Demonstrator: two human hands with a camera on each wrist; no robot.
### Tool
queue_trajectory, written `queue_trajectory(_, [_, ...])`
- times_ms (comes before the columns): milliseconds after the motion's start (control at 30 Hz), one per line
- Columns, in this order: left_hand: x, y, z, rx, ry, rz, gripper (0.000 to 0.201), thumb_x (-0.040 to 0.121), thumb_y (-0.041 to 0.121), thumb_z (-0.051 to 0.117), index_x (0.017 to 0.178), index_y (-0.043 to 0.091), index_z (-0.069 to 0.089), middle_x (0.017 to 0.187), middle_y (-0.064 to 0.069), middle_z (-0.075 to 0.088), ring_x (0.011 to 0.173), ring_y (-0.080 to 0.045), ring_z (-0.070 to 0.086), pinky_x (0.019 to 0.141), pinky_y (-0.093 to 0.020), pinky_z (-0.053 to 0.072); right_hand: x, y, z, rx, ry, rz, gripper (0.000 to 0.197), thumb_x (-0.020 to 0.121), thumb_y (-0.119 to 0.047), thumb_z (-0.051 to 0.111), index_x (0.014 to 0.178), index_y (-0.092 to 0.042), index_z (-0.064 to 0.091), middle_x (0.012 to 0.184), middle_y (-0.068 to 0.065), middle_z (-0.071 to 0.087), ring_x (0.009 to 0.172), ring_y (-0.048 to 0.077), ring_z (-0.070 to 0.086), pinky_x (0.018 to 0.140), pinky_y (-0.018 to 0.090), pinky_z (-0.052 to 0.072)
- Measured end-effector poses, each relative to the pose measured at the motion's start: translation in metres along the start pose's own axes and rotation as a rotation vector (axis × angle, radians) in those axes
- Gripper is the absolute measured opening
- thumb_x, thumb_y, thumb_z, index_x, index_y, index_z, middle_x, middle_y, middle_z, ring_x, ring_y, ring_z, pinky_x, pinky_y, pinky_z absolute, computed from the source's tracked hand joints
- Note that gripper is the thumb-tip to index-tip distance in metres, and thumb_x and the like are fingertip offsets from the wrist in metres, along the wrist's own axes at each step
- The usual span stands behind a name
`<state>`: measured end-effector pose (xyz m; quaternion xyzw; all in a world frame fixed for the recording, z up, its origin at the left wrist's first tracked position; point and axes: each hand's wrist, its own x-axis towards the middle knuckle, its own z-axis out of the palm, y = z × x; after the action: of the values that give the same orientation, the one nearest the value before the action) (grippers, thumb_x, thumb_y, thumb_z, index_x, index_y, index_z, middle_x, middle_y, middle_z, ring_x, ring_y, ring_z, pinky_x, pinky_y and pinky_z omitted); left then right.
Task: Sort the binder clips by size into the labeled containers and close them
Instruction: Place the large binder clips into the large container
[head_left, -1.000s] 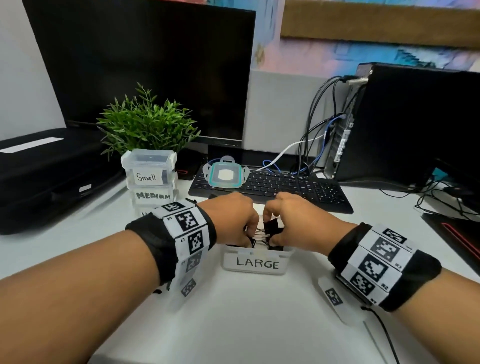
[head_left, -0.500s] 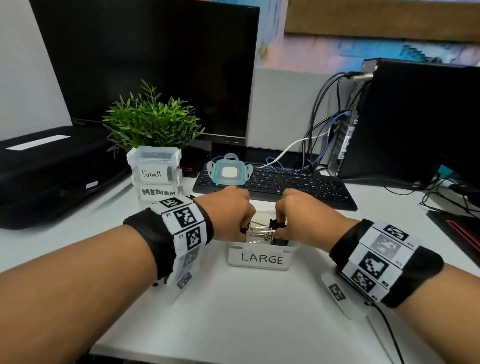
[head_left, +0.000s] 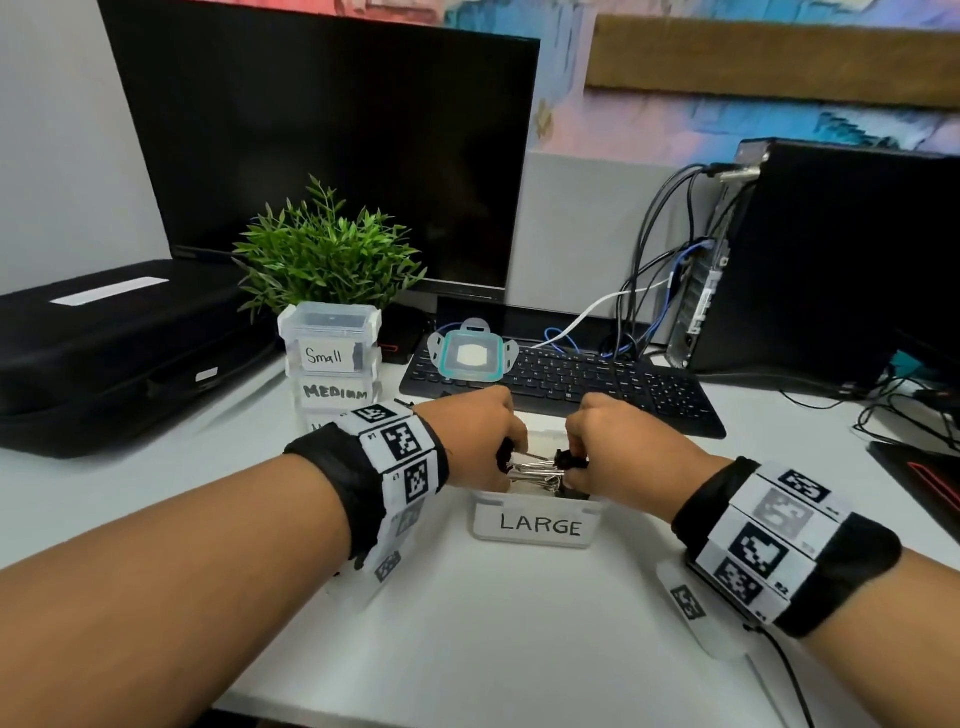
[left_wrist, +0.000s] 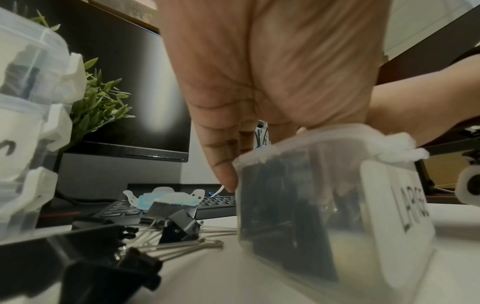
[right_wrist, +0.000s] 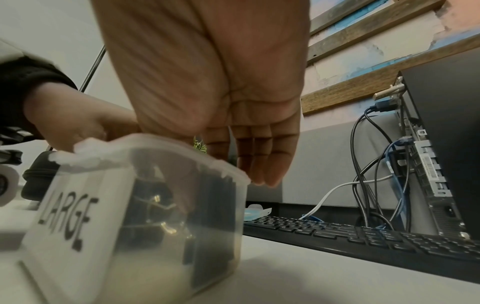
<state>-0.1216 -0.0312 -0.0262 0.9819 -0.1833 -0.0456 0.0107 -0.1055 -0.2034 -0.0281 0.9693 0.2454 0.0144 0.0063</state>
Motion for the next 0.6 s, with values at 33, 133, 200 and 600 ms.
queue_trajectory(33, [0.0000, -0.0005, -0.0001, 0.007, 0.003, 0.003, 0.041, 0.080, 0.038, 0.064, 0.120, 0.030, 0.059, 0.121, 0.005, 0.043, 0.106, -0.015, 0.052, 0.091, -0.034, 0.049, 0.0001, 0.0006, 0.0003, -0.007, -0.003, 0.003, 0.020, 0.082, -0.032, 0.066, 0.094, -0.016, 0.061, 0.103, 0.001, 0.048, 0.087, 0.020, 0.054, 0.072, 0.030, 0.047])
queue_trajectory(133, [0.0002, 0.0003, -0.0015, 0.015, 0.005, 0.002, 0.039, 0.078, 0.040, 0.065, 0.114, 0.027, 0.061, 0.114, 0.004, 0.048, 0.102, -0.016, 0.054, 0.088, -0.035, 0.050, 0.0009, 0.0013, 0.0006, -0.007, -0.015, 0.018, 0.023, 0.082, -0.036, 0.066, 0.093, -0.017, 0.060, 0.102, 0.001, 0.049, 0.086, 0.019, 0.054, 0.069, 0.028, 0.045])
queue_trajectory(200, [0.0007, 0.0016, -0.0016, 0.021, 0.008, -0.005, 0.037, 0.077, 0.040, 0.065, 0.110, 0.025, 0.062, 0.110, 0.003, 0.049, 0.099, -0.017, 0.055, 0.085, -0.035, 0.050, 0.0015, 0.0011, 0.0008, 0.003, -0.020, 0.021, 0.024, 0.081, -0.038, 0.066, 0.091, -0.018, 0.059, 0.101, 0.000, 0.049, 0.085, 0.019, 0.055, 0.067, 0.028, 0.044])
queue_trajectory(600, [0.0049, -0.0033, 0.0006, -0.008, 0.010, -0.024, 0.040, 0.078, 0.044, 0.064, 0.113, 0.024, 0.059, 0.111, 0.003, 0.049, 0.102, -0.017, 0.053, 0.087, -0.034, 0.049, 0.0032, 0.0078, 0.0005, 0.064, -0.014, -0.160, 0.039, 0.086, -0.036, 0.065, 0.125, -0.037, 0.058, 0.132, -0.004, 0.042, 0.120, 0.019, 0.037, 0.101, 0.029, 0.035])
